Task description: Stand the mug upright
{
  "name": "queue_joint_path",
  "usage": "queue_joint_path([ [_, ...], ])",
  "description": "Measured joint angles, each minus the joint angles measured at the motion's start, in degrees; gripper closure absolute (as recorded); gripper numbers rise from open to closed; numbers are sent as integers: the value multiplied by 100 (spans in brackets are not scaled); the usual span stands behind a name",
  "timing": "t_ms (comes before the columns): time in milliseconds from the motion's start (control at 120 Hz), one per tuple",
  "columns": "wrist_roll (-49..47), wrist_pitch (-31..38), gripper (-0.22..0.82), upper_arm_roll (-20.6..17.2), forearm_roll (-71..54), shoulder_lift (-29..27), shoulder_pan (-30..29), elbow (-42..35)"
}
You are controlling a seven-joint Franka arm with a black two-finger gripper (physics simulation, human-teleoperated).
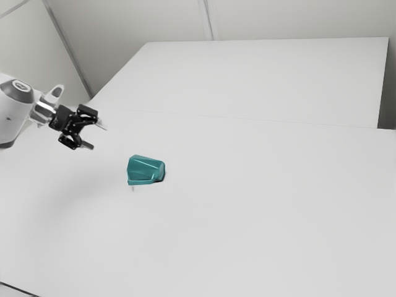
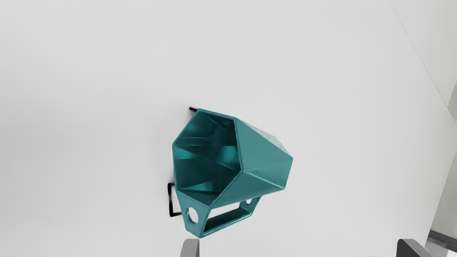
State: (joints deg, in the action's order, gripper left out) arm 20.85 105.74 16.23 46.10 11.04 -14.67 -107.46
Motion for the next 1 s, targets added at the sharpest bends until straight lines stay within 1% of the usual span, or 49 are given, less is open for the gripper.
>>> queue_joint_path([
  [83, 969, -201, 0, 147, 340, 138, -17, -108],
  [250, 2705, -565, 0, 194, 419, 249, 55, -402],
  [342, 3498, -590, 0, 177, 377, 338, 235, -442],
  [500, 4602, -569, 0, 171, 509, 480, 292, -495],
  [658, 5191, -368, 0, 170, 1210, 525, 267, -924],
  [892, 5679, -119, 0, 132, 1885, 698, 319, -1019],
  [1000, 5803, -19, 0, 47, 2018, 740, 343, -1061],
])
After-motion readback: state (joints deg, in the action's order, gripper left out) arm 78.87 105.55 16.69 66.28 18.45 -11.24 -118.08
